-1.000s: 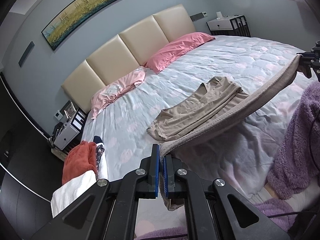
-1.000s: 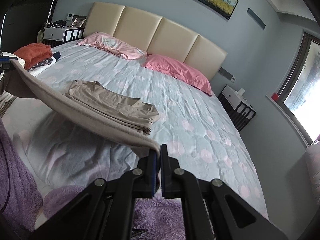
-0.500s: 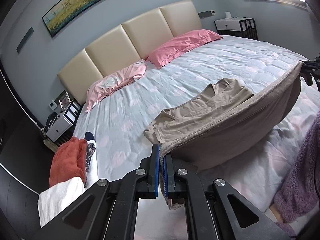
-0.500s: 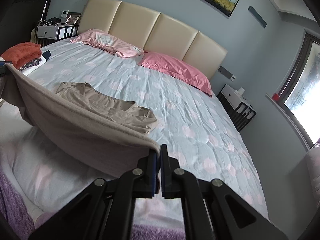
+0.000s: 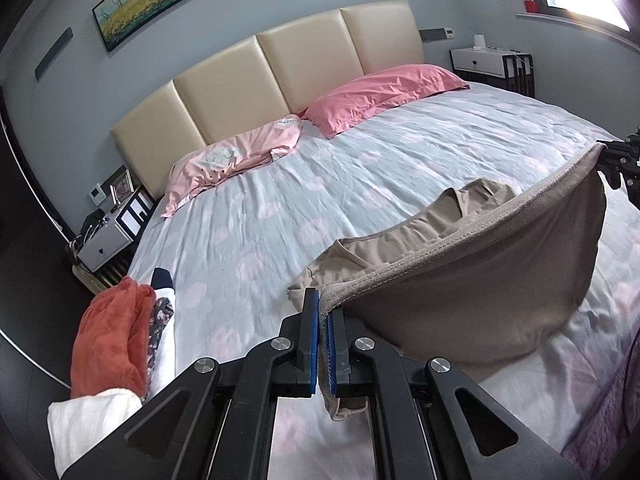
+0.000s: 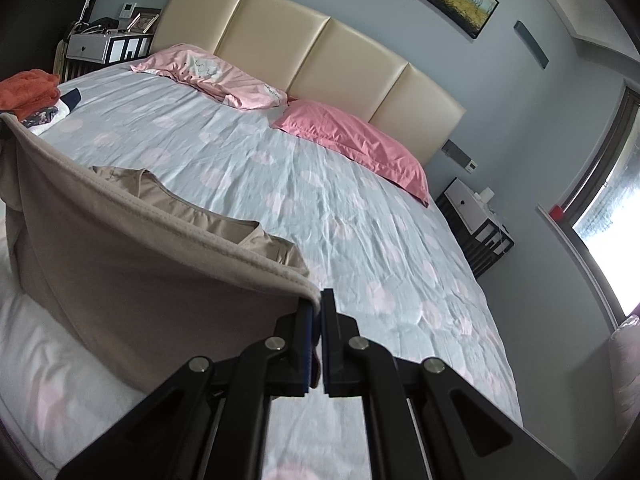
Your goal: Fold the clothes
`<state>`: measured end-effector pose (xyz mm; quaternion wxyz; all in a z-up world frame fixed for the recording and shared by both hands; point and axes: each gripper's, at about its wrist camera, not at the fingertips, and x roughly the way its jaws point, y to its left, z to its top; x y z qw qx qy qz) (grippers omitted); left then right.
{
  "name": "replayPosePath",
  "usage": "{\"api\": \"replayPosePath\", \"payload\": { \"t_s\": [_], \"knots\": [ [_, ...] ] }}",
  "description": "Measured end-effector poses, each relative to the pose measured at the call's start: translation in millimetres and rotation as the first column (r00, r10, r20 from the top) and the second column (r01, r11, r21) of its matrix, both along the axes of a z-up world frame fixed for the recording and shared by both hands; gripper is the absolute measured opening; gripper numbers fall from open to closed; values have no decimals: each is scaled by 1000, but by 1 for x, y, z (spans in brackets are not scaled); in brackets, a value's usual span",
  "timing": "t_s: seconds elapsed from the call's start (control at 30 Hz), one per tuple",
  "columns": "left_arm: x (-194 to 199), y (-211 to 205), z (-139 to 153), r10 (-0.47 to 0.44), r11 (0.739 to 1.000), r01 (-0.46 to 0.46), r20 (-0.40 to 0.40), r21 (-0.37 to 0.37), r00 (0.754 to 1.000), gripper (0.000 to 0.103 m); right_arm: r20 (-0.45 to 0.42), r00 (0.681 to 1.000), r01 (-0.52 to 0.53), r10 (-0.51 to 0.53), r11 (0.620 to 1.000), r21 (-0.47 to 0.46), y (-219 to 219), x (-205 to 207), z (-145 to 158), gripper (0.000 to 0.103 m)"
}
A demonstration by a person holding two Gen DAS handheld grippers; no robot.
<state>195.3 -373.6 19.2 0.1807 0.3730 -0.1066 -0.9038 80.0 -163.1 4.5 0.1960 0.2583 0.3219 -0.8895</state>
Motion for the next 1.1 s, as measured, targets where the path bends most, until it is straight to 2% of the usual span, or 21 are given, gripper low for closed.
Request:
{"api": "replayPosePath", "payload": {
  "t_s": [0.27, 0.37, 0.47, 0.67, 0.9, 1.0, 1.03, 1.07, 1.1],
  "knots": [
    [-73, -41, -26, -2, 1000, 2, 50, 4, 999, 4, 44, 999, -26, 24, 999, 41, -47, -75, -25, 3],
    [-107, -60, -47, -12, 1000, 10, 106, 19, 994, 4, 78, 996, -48, 43, 996, 68, -69, -105, -44, 3],
    [-135, -78, -75, -22, 999, 14, 167, 47, 986, 4, 145, 988, -56, 47, 997, 57, -77, -126, -66, 3],
    [-176, -106, -127, -23, 993, -5, 249, 114, 968, 4, 278, 959, -69, 57, 997, 34, -95, -168, -109, 3],
    [-201, -125, -171, -15, 985, -39, 307, 170, 952, 10, 426, 902, -81, 72, 997, 4, -115, -217, -159, 4],
    [-204, -134, -173, 9, 981, -67, 298, 182, 954, 29, 491, 868, -72, 76, 997, -29, -117, -234, -171, 5],
    [-203, -139, -172, 21, 977, -82, 291, 199, 956, 41, 521, 850, -57, 75, 997, -52, -114, -239, -170, 6],
    [-202, -146, -170, 33, 969, -101, 285, 227, 958, 48, 550, 832, -41, 75, 996, -74, -110, -244, -168, 7],
    [-201, -153, -168, 44, 959, -119, 279, 256, 959, 49, 580, 811, -21, 74, 995, -98, -107, -250, -166, 10]
  ]
}}
